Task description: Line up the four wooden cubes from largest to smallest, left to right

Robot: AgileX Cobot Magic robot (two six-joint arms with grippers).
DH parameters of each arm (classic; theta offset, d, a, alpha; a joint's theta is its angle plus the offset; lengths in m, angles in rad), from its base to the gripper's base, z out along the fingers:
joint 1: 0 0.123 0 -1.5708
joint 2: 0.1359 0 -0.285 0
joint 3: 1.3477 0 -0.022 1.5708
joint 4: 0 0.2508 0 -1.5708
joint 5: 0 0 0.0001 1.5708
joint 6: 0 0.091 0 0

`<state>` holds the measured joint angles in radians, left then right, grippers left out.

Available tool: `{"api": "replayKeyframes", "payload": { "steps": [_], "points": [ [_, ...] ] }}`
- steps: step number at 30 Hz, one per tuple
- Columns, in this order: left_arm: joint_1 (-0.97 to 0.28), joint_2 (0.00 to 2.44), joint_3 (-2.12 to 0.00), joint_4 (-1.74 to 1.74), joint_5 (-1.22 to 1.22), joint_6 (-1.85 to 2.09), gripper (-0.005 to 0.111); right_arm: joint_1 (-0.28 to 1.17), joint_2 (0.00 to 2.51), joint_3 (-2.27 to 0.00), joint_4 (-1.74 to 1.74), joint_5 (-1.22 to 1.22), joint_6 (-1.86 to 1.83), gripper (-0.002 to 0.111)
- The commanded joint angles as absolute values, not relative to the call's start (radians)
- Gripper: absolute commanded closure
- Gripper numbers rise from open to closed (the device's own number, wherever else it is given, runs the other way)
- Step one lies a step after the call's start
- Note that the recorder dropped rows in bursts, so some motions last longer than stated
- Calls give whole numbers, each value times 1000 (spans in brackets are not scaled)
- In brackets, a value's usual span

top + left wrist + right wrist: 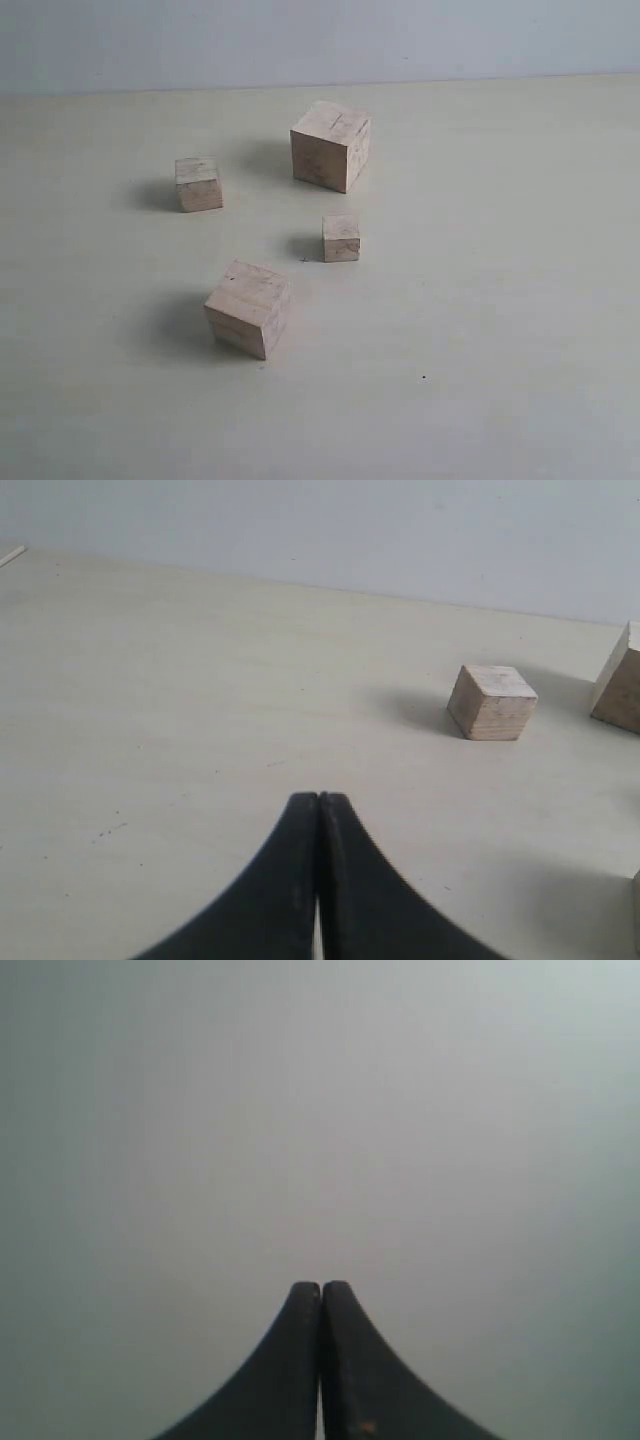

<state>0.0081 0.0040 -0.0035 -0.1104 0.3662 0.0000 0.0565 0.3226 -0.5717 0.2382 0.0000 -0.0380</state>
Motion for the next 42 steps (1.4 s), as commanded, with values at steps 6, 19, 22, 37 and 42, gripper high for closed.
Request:
{"api": "replayKeyframes", "payload": {
  "steps": [6, 19, 22, 37, 42],
  "points": [
    [2, 0, 0, -107, 358, 0, 107, 201, 1006, -1045, 167, 463, -228, 108],
    [2, 0, 0, -107, 358, 0, 107, 280, 1732, -1308, 268, 632, -385, 108],
    [2, 0, 0, -107, 358, 0, 107, 280, 1732, -1308, 336, 612, -383, 108],
    [2, 0, 0, -107, 358, 0, 107, 280, 1904, -1497, 432, 641, -518, 77],
    [2, 0, 0, -107, 358, 0, 107, 280, 2001, -1636, 521, 723, -694, 37]
  ]
}}
